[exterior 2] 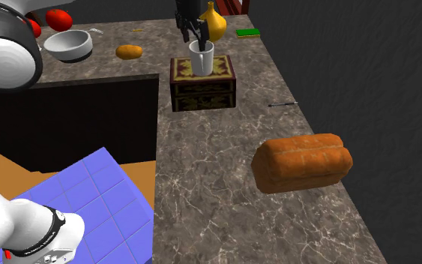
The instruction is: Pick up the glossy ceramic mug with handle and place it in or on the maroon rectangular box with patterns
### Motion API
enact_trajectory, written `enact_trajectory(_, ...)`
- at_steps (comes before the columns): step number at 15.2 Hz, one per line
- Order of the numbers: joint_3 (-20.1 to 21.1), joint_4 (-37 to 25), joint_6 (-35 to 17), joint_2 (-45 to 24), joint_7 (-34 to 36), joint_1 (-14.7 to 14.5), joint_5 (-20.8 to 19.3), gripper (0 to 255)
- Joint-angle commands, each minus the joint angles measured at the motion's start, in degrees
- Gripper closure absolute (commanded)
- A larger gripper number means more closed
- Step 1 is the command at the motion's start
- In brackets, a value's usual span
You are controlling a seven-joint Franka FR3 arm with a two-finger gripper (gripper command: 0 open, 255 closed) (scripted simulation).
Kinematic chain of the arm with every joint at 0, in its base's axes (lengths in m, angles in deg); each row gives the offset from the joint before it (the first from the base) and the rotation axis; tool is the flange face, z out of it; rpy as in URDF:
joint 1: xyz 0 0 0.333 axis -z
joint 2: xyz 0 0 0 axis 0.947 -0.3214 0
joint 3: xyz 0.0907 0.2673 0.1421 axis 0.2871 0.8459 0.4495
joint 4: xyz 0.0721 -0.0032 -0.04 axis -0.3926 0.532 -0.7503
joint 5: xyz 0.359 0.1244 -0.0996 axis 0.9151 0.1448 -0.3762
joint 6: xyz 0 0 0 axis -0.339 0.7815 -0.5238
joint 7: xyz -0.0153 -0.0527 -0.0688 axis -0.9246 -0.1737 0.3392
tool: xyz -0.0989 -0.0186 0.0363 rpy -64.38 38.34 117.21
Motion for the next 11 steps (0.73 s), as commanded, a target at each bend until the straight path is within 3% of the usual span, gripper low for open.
enact_trajectory(1,0.05,-4.10,3.32,-0.80,0.08,-0.19,0.00,0)
enact_trajectory(3,0.06,-9.67,7.61,-2.08,-0.01,-0.29,0.02,0)
enact_trajectory(11,0.06,-9.68,7.61,-2.09,-0.01,-0.29,0.02,0)
